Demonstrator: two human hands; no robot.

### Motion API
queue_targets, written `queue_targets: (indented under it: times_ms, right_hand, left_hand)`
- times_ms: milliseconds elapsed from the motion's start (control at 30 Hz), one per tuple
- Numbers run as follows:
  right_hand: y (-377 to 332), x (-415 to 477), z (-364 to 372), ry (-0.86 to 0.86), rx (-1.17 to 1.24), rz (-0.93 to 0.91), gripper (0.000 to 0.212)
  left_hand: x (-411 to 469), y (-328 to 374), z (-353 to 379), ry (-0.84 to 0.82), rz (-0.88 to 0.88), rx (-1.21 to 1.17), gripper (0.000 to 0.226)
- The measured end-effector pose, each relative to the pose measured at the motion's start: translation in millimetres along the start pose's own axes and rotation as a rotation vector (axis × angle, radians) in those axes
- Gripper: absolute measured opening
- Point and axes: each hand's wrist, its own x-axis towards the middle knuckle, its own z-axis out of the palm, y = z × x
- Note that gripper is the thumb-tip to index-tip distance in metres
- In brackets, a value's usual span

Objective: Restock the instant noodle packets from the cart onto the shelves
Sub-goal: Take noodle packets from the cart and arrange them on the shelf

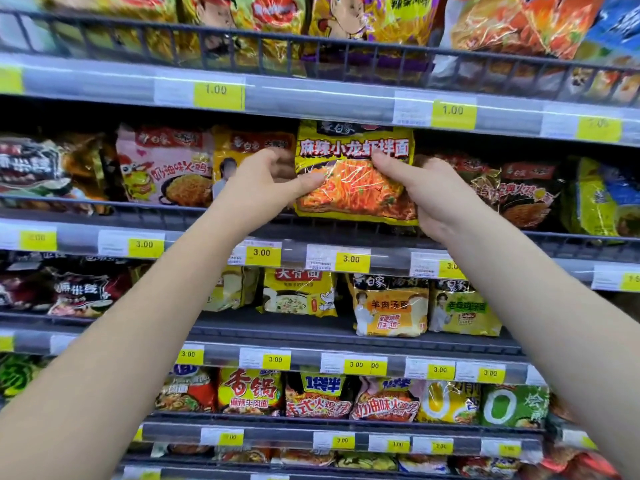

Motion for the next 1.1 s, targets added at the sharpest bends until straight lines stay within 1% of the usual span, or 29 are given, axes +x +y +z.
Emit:
queue_targets:
  times_ms: [33, 67, 200, 333, 400, 433, 533, 600, 733, 900, 1000, 1100]
  right_hand:
    - [3, 6, 0, 0.034, -0.034, -0.03, 0.113]
    - [3, 7, 2, 0.061, -0.082, -0.057, 0.11]
    - [3, 7, 0, 0.159, -0.313, -0.156, 0.08]
    - [5, 9, -6, 0.186, -0.522, -0.229, 0.05]
    - [7, 8, -8, 0.206, -0.623, -0.274, 0.039]
    - [7, 7, -9, 0.218, -0.649, -0.29, 0.038]
    - [8, 2, -12, 0.26, -0.707, -0.325, 0.047]
    - [10, 2, -13, 0.264, -0.724, -0.335, 0.046]
    - [13, 4, -13, 0.251, -0.768, -0.363, 0.043]
    - [19, 4, -11, 0.252, -0.867, -0.378, 0.043]
    - [21, 3, -12, 0.286, -0.919, -0.39, 0.042]
    - [23, 1, -13, 0.291, -0.928, -0.39, 0.043]
  left_hand:
    - [3, -1, 2, 0.01, -0.006, -0.004, 0.08]
    - [6, -3, 3, 0.017, -0.011, 0.002, 0.081]
    - [17, -10, 8, 0.048, -0.002, 0.036, 0.079]
    - [20, -11, 16, 0.087, 0.014, 0.09, 0.074]
    - [19, -9, 20, 0.112, 0.034, 0.131, 0.069]
    - [18, -9, 22, 0.134, 0.048, 0.173, 0.066]
    - [15, -7, 26, 0.187, 0.066, 0.261, 0.059]
    - [14, -7, 28, 0.202, 0.076, 0.296, 0.056]
    - [17, -11, 32, 0.203, 0.081, 0.35, 0.06]
    - [19, -17, 39, 0.181, 0.093, 0.459, 0.058]
    - [17, -18, 42, 0.212, 0.118, 0.534, 0.063]
    - [16, -16, 44, 0.237, 0.11, 0.536, 0.066]
